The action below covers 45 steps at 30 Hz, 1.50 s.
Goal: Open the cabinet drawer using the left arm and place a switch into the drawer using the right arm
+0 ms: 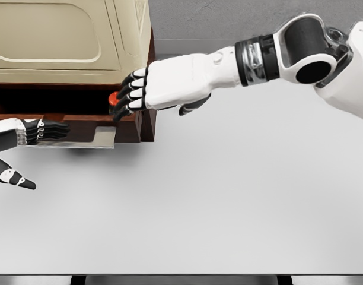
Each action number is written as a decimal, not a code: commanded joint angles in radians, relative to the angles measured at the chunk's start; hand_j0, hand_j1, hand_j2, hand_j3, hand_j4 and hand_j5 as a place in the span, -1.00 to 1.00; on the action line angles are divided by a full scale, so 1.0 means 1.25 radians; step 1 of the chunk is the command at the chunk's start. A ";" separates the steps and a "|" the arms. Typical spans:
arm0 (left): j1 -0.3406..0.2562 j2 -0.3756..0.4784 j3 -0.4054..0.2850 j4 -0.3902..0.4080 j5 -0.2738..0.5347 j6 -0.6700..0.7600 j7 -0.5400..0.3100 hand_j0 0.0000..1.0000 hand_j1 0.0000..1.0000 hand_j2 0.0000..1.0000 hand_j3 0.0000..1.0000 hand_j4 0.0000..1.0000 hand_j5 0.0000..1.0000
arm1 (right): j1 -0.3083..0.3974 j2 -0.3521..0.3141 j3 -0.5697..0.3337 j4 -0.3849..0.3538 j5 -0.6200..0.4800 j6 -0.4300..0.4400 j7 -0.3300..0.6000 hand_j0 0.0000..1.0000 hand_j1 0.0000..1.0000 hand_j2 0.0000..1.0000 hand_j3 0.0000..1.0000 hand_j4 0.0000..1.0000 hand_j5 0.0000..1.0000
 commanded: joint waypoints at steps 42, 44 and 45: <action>-0.085 -0.077 0.033 0.005 -0.090 -0.268 -0.012 1.00 1.00 1.00 1.00 1.00 1.00 | 0.302 -0.232 -0.241 0.104 -0.047 -0.008 0.000 1.00 1.00 1.00 1.00 1.00 1.00; -0.120 -0.130 0.032 0.005 -0.106 -0.268 -0.012 1.00 1.00 1.00 1.00 1.00 1.00 | 0.302 -0.222 -0.242 0.105 -0.047 -0.008 0.000 1.00 1.00 1.00 1.00 1.00 1.00; -0.124 -0.153 0.032 0.005 -0.109 -0.268 -0.012 1.00 1.00 1.00 1.00 1.00 1.00 | 0.302 -0.217 -0.242 0.107 -0.047 -0.008 0.000 1.00 1.00 1.00 1.00 1.00 1.00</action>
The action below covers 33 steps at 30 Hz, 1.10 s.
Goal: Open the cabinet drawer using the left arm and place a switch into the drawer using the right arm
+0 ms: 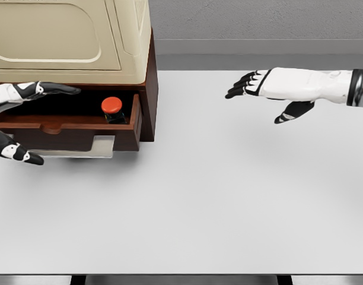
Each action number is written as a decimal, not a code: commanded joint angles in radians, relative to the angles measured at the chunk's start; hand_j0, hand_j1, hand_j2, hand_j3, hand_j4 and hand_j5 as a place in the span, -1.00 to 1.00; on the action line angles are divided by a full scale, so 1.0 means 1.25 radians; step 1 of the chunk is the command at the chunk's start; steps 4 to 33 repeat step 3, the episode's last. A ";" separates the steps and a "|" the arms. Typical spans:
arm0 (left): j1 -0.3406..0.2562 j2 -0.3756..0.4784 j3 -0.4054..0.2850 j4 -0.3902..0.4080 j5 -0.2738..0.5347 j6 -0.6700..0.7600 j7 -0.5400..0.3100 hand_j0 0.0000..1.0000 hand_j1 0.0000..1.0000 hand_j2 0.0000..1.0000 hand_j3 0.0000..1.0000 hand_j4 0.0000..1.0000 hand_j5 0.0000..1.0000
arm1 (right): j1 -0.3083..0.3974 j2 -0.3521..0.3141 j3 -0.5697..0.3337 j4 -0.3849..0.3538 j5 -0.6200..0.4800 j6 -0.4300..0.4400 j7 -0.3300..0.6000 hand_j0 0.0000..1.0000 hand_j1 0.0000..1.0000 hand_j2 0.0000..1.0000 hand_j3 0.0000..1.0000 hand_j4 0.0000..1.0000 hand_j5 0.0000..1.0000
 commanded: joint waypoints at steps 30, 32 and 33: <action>-0.002 -0.065 0.000 0.000 -0.013 0.002 0.000 1.00 1.00 1.00 1.00 1.00 1.00 | 0.000 0.012 -0.002 0.015 -0.005 0.002 0.000 1.00 1.00 1.00 1.00 1.00 1.00; -0.002 -0.065 0.000 0.000 -0.013 0.002 0.000 1.00 1.00 1.00 1.00 1.00 1.00 | 0.000 0.012 -0.002 0.015 -0.005 0.002 0.000 1.00 1.00 1.00 1.00 1.00 1.00; -0.002 -0.065 0.000 0.000 -0.013 0.002 0.000 1.00 1.00 1.00 1.00 1.00 1.00 | 0.000 0.012 -0.002 0.015 -0.005 0.002 0.000 1.00 1.00 1.00 1.00 1.00 1.00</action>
